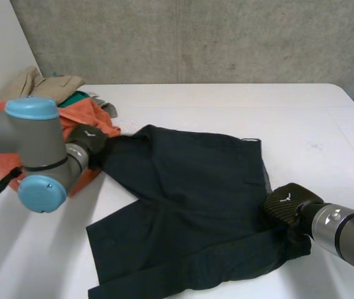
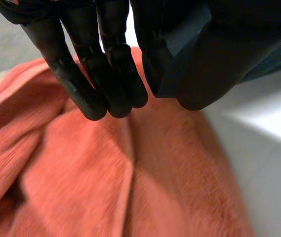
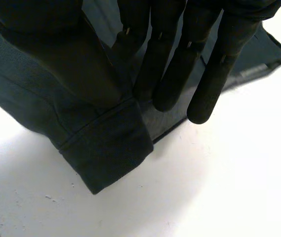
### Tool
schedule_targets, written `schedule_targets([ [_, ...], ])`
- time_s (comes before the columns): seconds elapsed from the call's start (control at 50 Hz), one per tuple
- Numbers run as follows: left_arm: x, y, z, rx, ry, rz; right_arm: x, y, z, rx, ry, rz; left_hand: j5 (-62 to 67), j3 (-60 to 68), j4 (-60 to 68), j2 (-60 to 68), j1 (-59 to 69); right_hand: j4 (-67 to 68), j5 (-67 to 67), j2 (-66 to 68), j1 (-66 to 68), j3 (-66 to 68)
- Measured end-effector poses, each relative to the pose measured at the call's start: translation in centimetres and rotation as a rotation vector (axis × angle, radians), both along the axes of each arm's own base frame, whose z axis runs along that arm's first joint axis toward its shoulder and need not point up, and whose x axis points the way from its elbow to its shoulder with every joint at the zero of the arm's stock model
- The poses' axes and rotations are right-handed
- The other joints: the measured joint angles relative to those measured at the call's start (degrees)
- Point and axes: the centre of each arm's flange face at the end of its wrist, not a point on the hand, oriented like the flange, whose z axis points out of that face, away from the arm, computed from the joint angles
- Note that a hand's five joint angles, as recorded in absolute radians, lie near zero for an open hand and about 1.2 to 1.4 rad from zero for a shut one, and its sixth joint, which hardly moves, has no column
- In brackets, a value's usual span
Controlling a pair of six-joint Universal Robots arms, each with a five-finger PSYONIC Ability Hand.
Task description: Fold the laundry.
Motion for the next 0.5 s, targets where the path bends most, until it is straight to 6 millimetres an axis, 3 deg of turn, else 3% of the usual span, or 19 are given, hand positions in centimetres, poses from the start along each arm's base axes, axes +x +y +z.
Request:
schedule_targets([
  [0.16, 1.1, 1.2, 1.1, 0.049, 0.106, 0.092, 0.0, 0.0, 0.0, 0.000, 0.002, -0.002, 0.0, 0.0, 0.0, 0.0, 0.0, 0.0, 0.0, 0.0, 0.0, 0.0],
  [0.28, 1.0, 3.2, 1.4, 0.110, 0.164, 0.104, -0.1, 0.0, 0.1, -0.003, 0.002, -0.005, -0.5, -0.9, -1.1, -1.3, -0.5, 0.0, 0.0, 0.0, 0.0, 0.0],
  [0.36, 0.9, 4.4, 1.5, 0.134, 0.171, 0.095, -0.1, -0.1, 0.2, -0.004, 0.002, -0.007, -26.5, -27.4, -28.2, -27.9, -27.8, 0.0, 0.0, 0.0, 0.0, 0.0],
  [0.5, -0.2, 5.5, 2.4, 0.124, 0.193, -0.021, -0.1, 0.0, 0.2, -0.003, 0.002, -0.005, -31.9, -32.4, -33.0, -32.8, -30.5, 0.0, 0.0, 0.0, 0.0, 0.0],
])
